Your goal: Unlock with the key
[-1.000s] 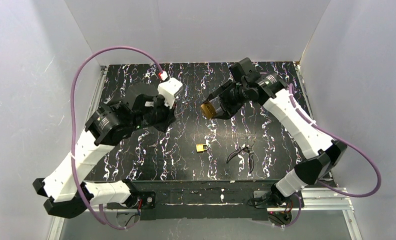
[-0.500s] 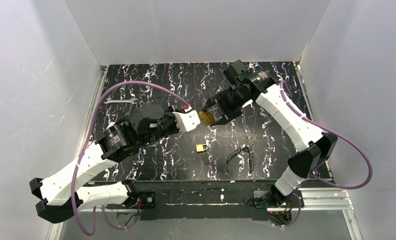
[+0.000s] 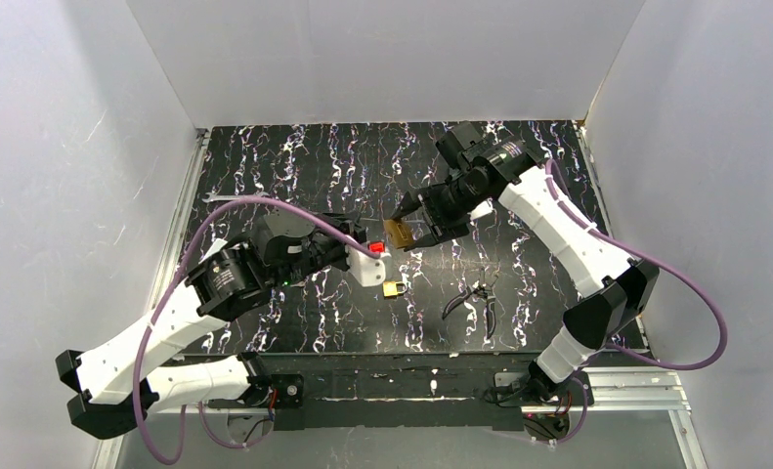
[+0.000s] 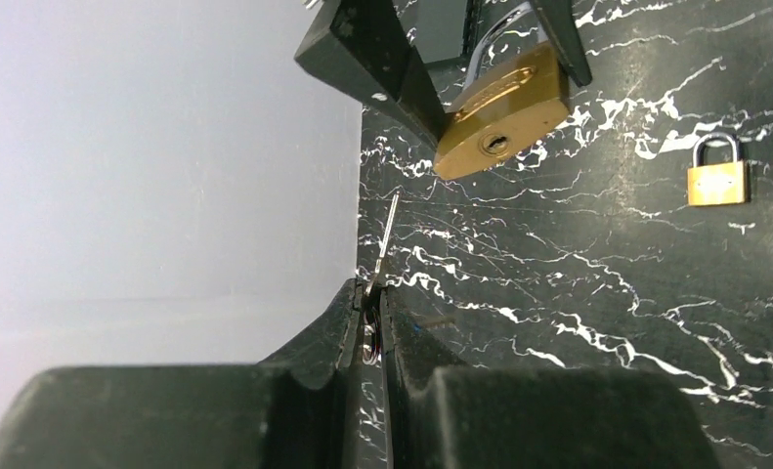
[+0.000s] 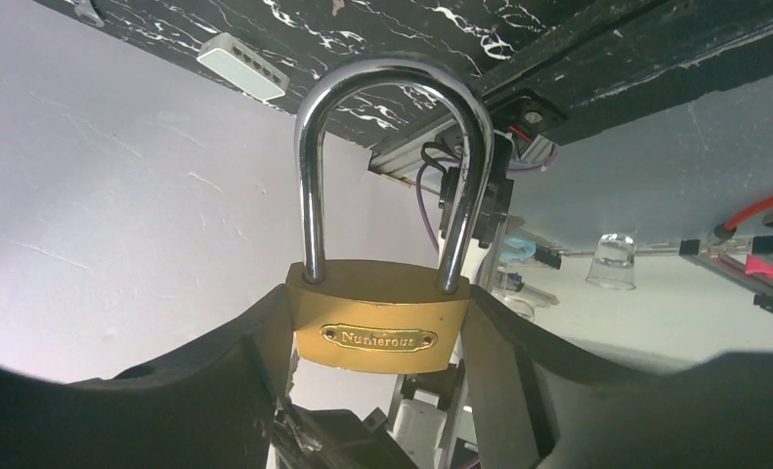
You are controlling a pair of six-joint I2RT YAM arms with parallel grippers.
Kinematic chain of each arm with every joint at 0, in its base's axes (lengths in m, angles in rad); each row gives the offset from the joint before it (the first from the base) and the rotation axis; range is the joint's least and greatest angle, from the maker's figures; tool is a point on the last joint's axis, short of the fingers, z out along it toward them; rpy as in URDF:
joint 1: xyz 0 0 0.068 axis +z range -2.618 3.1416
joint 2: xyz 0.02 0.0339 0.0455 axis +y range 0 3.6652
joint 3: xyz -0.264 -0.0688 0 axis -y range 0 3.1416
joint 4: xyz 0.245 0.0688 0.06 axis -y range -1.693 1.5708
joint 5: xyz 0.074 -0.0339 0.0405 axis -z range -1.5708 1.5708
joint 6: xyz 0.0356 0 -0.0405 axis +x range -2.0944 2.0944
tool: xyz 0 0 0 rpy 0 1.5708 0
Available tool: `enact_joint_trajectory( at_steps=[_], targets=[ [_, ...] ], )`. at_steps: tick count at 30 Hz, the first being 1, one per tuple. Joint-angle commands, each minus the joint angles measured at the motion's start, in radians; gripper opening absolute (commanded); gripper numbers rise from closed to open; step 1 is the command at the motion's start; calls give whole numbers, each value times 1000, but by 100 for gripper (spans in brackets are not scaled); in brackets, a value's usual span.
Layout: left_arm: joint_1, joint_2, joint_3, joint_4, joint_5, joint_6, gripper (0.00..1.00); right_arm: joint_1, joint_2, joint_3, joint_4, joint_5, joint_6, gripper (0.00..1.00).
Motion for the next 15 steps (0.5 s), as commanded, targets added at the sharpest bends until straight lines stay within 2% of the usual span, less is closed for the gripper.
enact_joint_trajectory(
  at_steps=[1, 15],
  targets=[
    [-13, -33, -23, -31, 46, 144, 0, 1, -43, -11, -4, -93, 60, 1],
    [-64, -9, -87, 73, -96, 376, 0, 2, -106, -101, 193, -109, 209, 1]
  ],
)
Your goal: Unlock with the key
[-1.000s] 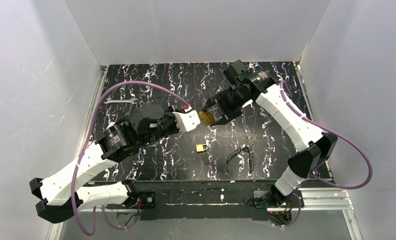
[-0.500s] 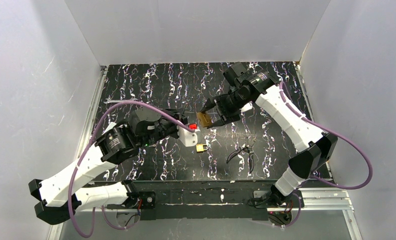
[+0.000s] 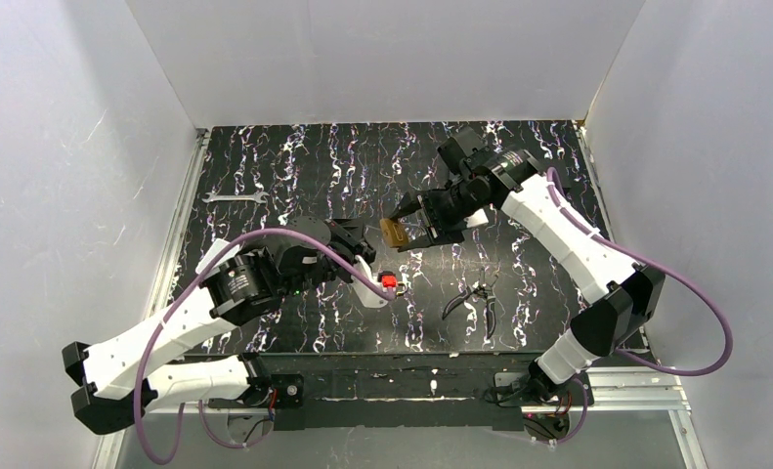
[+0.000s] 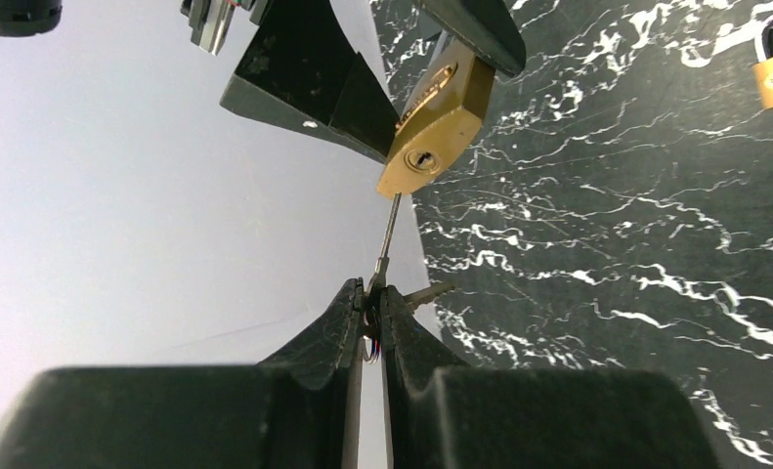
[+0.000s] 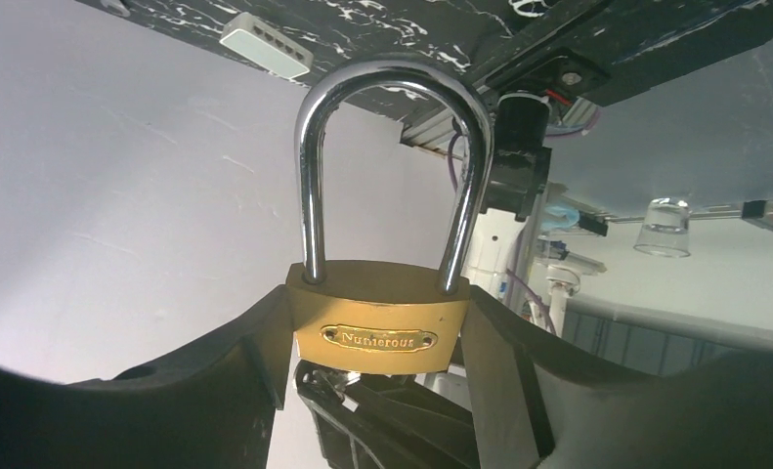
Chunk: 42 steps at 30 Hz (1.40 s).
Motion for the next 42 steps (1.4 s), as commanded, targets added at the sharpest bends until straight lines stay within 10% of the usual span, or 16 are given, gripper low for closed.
enact_joint_trajectory(
  at_steps=[1, 12, 17, 42],
  targets=[
    [-17, -8, 1, 73, -56, 88, 0, 2, -59, 9, 96, -40, 90, 1],
    [-96, -29, 126, 32, -93, 296, 0, 8, -30, 92, 90, -66, 99, 1],
    [-38, -85, 3, 398, -40, 213, 0, 7, -29, 113, 27, -67, 87, 1],
    [-36, -104, -123, 216, -135, 379, 0, 10, 16, 189, 12, 5, 186, 1]
  ],
)
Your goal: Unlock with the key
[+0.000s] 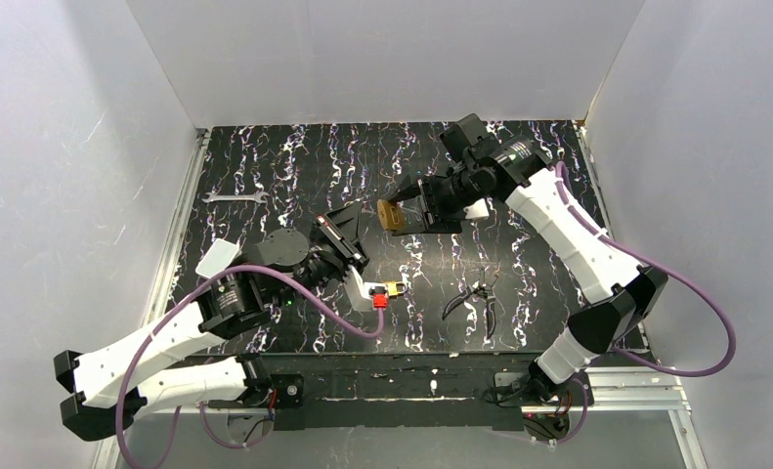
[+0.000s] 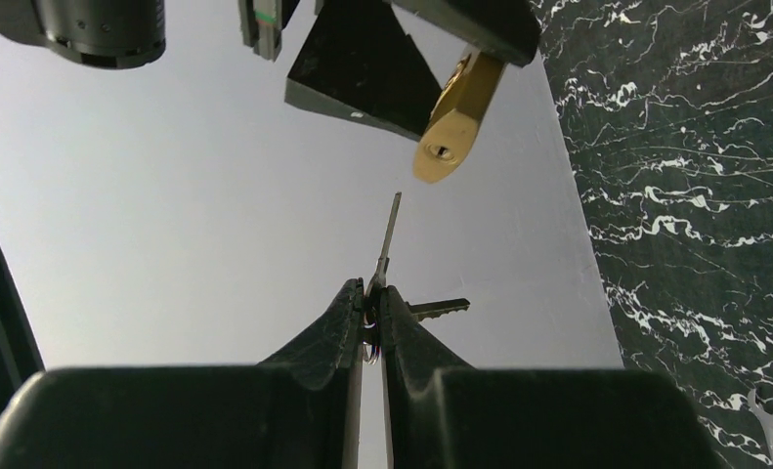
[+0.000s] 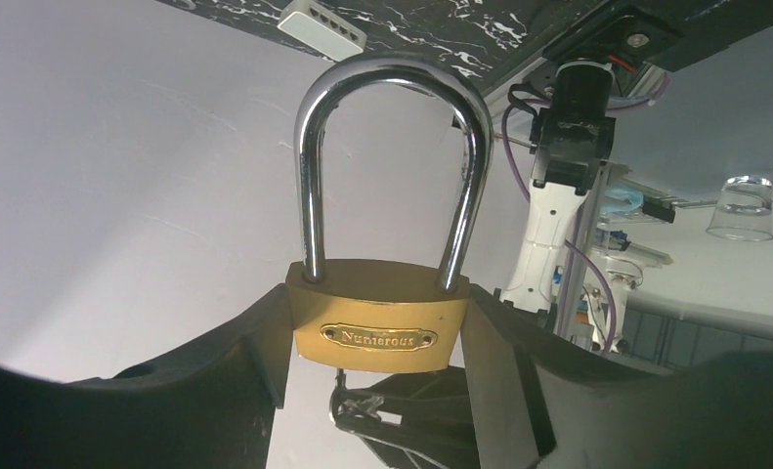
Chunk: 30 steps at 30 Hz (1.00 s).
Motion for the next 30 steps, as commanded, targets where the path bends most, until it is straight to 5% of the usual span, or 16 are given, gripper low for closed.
enact_joint_trajectory(
  at_steps=[1, 30],
  targets=[
    [1, -3, -21, 7, -43, 4, 0, 4, 18, 83, 25, -24, 39, 1],
    [0, -25, -77, 5, -58, 29, 0, 56, 65, 137, -44, -4, -2, 1]
  ],
)
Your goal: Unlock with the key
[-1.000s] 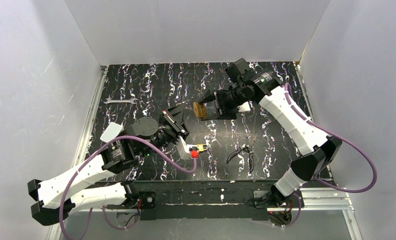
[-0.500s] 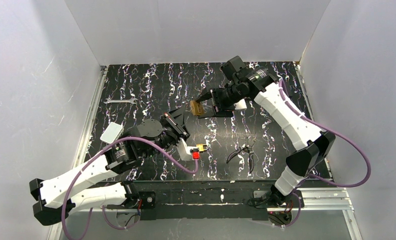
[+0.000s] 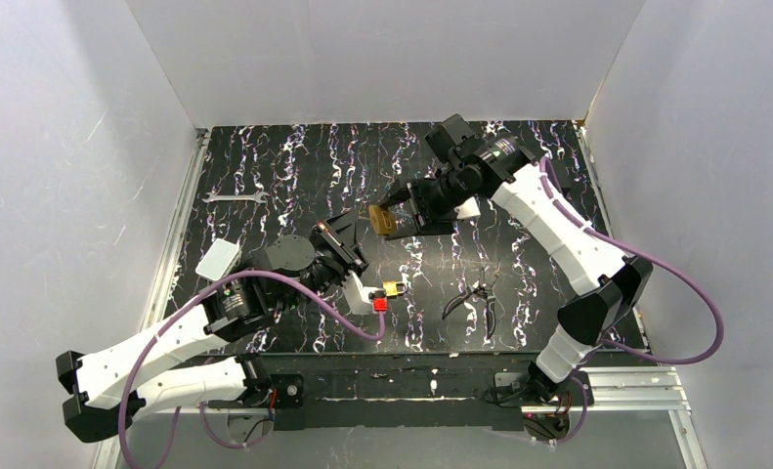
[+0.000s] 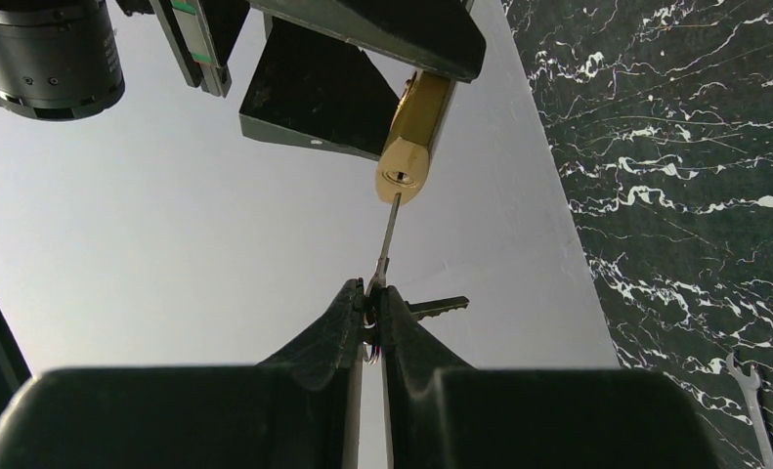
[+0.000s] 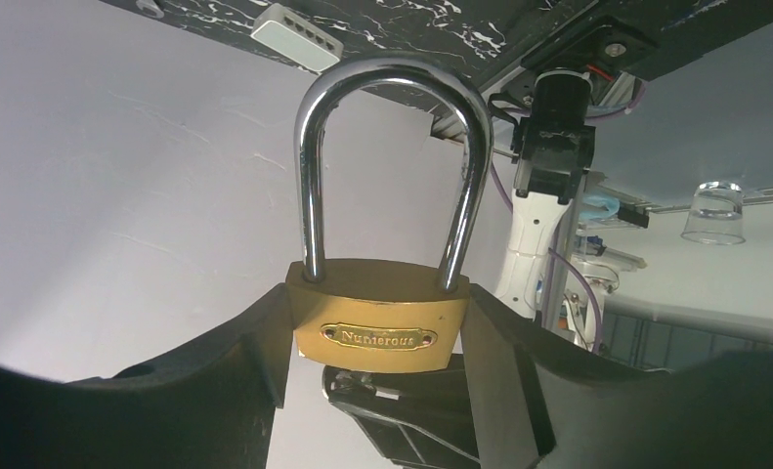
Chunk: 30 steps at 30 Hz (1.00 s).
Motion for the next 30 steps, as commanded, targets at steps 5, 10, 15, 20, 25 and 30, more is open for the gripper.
enact_joint_trajectory(
  at_steps=[5, 10, 15, 20, 25, 30],
  targets=[
    [0, -7, -5, 15, 0, 6, 0, 23, -14, 66, 4, -16, 21, 1],
    [0, -4, -7, 15, 1, 7, 0, 28, -18, 59, 18, -16, 31, 1],
    [1, -3, -11, 9, -2, 8, 0, 29, -32, 44, 33, -14, 45, 1],
    [-3, 2, -14, 9, 2, 10, 0, 29, -35, 37, 64, -25, 63, 1],
    [-4, -3, -21, -5, -3, 19, 0, 29, -32, 41, 68, -36, 62, 1],
    [-4, -20, -27, -27, -8, 31, 0, 28, -37, 37, 68, -45, 58, 1]
  ],
)
